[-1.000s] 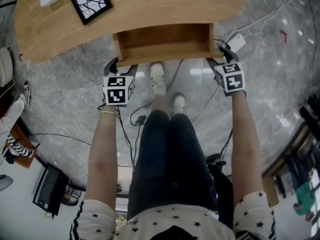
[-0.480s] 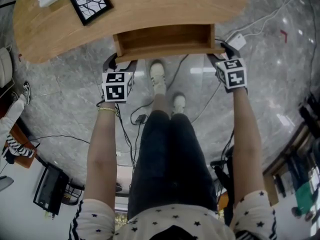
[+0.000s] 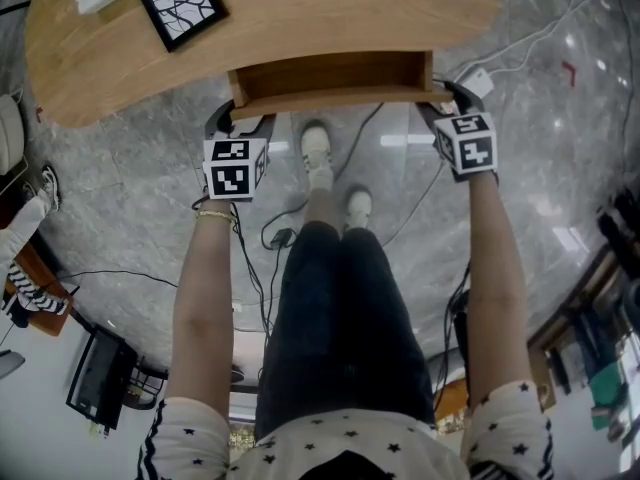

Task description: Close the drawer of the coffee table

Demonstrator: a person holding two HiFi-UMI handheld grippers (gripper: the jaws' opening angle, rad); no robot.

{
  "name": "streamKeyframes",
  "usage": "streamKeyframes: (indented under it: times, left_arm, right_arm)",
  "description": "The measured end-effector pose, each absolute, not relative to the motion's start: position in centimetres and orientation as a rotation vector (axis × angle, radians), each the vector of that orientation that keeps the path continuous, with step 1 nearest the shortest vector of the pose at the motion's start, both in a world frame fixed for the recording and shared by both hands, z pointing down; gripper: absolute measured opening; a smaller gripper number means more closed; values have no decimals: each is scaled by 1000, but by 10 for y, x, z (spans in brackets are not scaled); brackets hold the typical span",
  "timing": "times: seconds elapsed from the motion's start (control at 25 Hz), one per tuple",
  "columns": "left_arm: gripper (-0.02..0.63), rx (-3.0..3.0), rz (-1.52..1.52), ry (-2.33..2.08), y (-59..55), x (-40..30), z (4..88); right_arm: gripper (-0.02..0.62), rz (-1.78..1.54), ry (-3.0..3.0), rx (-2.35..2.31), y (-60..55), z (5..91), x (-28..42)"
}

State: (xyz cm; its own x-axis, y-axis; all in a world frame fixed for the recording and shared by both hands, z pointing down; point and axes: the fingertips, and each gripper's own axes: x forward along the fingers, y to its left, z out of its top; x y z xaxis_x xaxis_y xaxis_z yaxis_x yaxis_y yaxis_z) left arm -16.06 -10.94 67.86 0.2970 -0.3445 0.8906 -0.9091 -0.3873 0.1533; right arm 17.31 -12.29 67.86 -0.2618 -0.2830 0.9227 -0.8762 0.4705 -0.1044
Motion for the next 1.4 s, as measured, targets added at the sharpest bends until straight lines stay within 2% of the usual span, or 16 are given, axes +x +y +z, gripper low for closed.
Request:
streamKeyframes:
  times: [1.4]
  left_arm:
    - [296,1930,1000,-1182,-162,-162,677]
  right_arm:
    - [281,759,-1813,1010,-176,677,170]
